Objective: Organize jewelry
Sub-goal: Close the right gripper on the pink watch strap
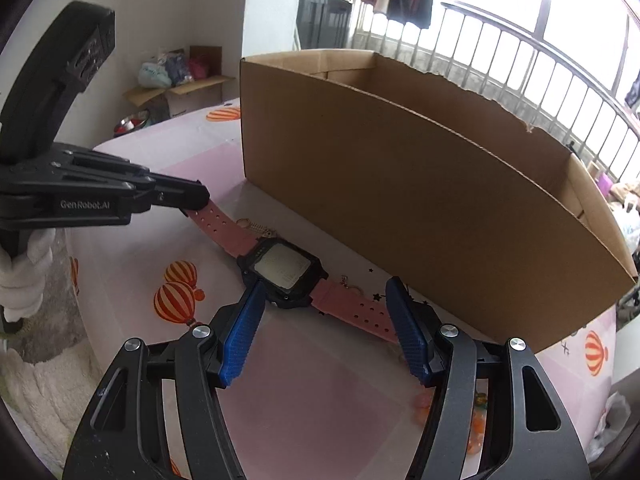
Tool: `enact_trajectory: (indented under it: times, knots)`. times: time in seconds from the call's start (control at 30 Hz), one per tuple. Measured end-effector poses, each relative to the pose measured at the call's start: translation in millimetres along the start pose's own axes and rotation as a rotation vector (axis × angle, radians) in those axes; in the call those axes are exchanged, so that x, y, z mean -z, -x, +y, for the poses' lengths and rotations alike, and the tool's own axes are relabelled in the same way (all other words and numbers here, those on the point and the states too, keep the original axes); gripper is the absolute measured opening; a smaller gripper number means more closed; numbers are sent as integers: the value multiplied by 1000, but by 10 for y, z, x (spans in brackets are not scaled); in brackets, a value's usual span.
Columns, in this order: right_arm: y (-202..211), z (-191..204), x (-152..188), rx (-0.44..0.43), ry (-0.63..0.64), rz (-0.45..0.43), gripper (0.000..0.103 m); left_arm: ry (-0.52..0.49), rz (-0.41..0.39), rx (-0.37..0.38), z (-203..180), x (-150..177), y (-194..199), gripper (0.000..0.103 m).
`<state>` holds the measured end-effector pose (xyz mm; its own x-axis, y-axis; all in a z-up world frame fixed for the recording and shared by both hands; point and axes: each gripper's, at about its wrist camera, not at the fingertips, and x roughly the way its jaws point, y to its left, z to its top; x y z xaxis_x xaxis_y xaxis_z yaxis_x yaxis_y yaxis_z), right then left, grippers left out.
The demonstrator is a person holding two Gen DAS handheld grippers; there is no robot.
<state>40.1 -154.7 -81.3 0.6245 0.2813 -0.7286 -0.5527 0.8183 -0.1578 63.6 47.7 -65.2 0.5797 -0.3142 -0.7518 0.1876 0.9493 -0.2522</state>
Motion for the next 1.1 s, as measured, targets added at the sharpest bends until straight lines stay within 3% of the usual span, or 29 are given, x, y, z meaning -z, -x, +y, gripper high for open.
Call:
enact_trajectory:
  times: [0.17,0.27,0.5,0.67,0.8,1.0,1.1]
  knots:
    - [-23,-36,-8,-7,-25,17,60,-24,-15,-32,-40,5,-13,6]
    - [109,-184,77,-33,-154,10,57,-41,-1,-61,-43,35,-73,6]
    - [325,-759,320,90,-463,20,56,-89,-1,-110,-46,75,-107,6]
    - [220,-1102,505,83,-648,68,56,-99,1,-131,-44,104,-147,6]
    - [181,-1158,554,46,-685,97,50,-112,-3,-147,-64,101,-149,6]
    - [402,-1106,508,-7,-710,-7,48,-115,-9,-147,-67,96,-163,6]
    - [273,-1078,490,-35,-705,35,47,-120,-11,-150,-72,94,-182,6]
